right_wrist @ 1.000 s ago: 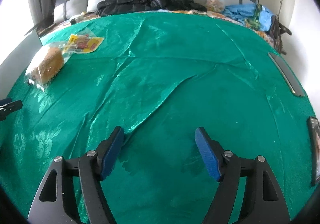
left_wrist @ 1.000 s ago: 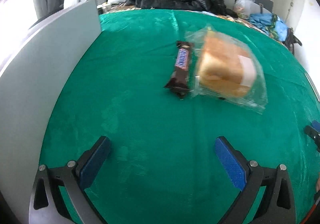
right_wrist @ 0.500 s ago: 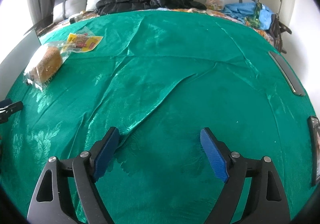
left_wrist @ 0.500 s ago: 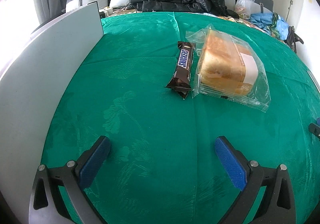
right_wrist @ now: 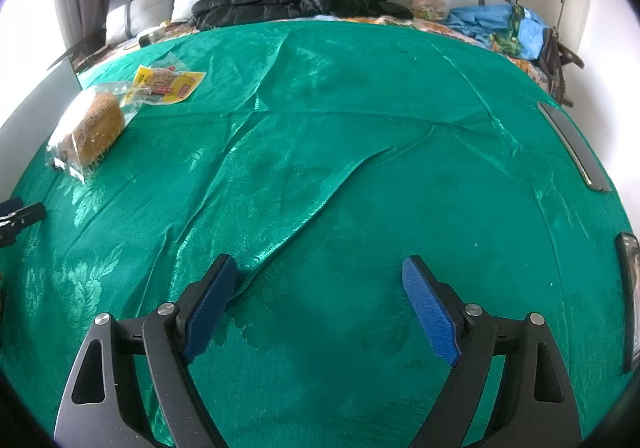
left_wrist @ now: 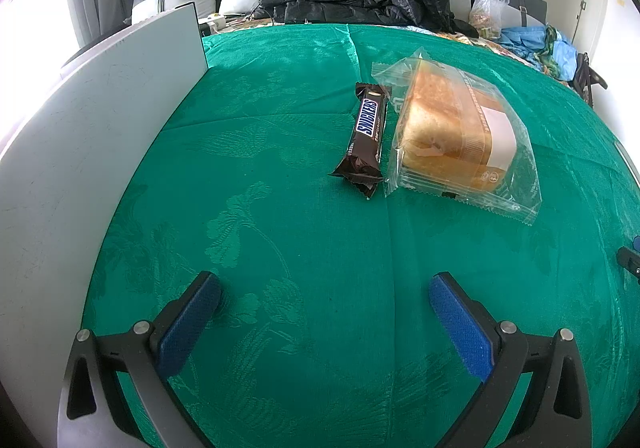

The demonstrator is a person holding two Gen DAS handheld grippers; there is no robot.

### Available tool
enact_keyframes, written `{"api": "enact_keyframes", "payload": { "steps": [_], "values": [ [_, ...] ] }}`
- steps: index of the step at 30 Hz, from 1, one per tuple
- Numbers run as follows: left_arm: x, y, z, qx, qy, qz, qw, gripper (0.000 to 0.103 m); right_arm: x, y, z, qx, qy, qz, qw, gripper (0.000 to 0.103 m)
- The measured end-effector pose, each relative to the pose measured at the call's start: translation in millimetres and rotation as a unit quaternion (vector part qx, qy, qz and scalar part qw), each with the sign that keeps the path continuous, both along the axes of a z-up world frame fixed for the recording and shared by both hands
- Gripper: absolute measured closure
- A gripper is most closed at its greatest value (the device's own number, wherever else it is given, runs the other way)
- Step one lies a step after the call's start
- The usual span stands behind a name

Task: Organize snacks
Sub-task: 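Move the left tool to the Snickers bar and grasp it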

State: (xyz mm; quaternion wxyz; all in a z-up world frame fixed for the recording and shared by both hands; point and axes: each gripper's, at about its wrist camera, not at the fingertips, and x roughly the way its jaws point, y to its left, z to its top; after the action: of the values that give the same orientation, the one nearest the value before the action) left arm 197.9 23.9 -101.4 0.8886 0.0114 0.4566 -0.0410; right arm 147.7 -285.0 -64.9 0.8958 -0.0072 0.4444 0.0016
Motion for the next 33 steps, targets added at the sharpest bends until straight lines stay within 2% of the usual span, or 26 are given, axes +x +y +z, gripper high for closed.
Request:
{"api": "enact_keyframes", "payload": {
  "steps": [8, 11, 15, 20, 25, 28, 33],
  "values": [
    [1.1, 2.9, 3.0, -0.004, -0.001, 0.011, 0.9999, 0.0, 0.0, 0.1, 0.0, 0.0, 0.0, 0.0, 1.0, 0.016],
    [4.3, 11.4, 18.8, -0.003, -0.028, 0.033, 0.9991, 0.0, -0.1, 0.0, 0.0, 0.001, 0.0, 0.0, 1.0, 0.016],
    [30.0, 22.1, 48.1, 0.001, -0.053, 0.051, 0.9973, 0.0, 0.3, 0.9, -0.4, 0.001, 0.0, -0.001, 1.0, 0.015],
    [73.3, 26.4, 57.5, 0.032, -0.044, 0.058, 0.9969, 0.0, 0.2, 0.8, -0.4, 0.002, 0.0, -0.001, 1.0, 0.015],
    [94.2, 11.4, 46.8, 0.061, -0.016, 0.023, 0.9978, 0.0, 0.3, 0.9, -0.4, 0.002, 0.0, -0.001, 1.0, 0.015],
    [99.6, -5.6, 35.3, 0.095, -0.003, -0.001, 0.9954, 0.0, 0.3, 1.0, -0.4, 0.002, 0.0, -0.001, 1.0, 0.015],
    [88.7, -40.4, 36.1, 0.104, -0.024, -0.036, 0.9936, 0.001, 0.1, 1.0, -0.3, 0.002, 0.0, -0.001, 1.0, 0.015]
  ]
}}
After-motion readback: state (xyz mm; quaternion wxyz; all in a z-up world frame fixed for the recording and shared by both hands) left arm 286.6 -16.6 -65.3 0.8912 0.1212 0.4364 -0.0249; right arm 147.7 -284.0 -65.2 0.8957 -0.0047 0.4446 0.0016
